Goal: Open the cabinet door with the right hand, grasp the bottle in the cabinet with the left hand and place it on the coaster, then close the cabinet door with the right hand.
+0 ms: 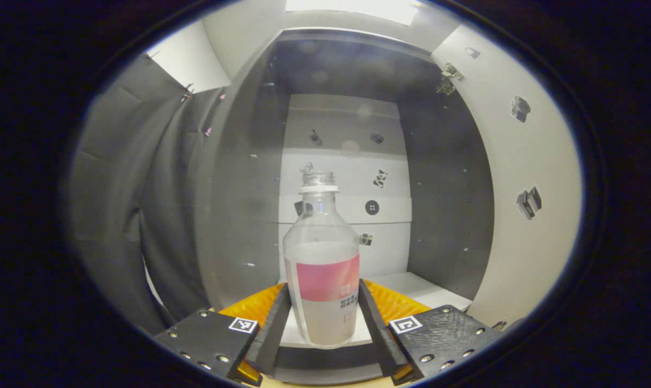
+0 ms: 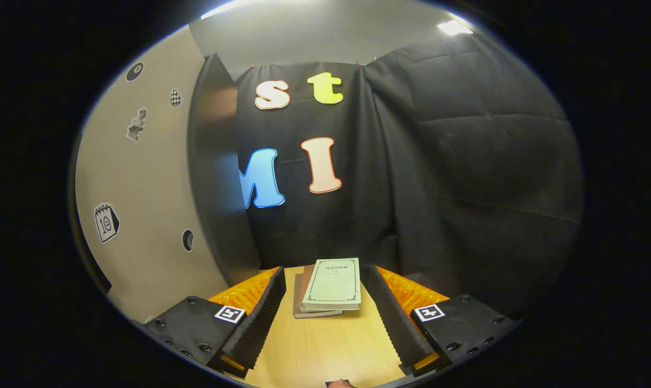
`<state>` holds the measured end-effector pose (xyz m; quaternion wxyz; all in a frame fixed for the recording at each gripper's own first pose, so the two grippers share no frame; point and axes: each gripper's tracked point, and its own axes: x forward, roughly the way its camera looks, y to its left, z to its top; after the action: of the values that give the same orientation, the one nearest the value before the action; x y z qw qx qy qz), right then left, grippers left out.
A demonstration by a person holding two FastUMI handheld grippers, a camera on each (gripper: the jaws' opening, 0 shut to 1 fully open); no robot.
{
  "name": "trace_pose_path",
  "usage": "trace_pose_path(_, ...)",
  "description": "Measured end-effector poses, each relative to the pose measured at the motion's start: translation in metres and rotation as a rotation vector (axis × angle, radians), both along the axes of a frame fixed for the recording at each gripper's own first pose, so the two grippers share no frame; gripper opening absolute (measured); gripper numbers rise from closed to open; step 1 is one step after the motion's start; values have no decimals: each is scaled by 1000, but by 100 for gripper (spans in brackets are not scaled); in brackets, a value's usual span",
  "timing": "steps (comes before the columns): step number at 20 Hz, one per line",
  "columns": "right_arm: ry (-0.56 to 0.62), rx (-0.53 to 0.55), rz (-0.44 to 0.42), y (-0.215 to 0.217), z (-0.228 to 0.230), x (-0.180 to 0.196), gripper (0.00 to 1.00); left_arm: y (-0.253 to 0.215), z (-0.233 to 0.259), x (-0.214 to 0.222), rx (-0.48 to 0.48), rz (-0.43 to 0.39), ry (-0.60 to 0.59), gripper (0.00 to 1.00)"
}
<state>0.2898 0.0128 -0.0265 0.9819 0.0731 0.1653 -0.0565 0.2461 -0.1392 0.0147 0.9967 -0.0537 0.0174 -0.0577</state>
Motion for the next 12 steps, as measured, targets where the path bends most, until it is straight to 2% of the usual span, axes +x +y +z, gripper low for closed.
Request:
trace_pose_path(2,-2,-4,30,5,-2,2,98,24,-3,-20,-11,45,1,74)
trace_pose_path(7,-1,4,113,22,-6,2,98,81,-20,-73,-44,158,29,72)
trace_pose_path(12,7,-1,120,28,-19,1,98,118,-50,-125,-56,227,48,72)
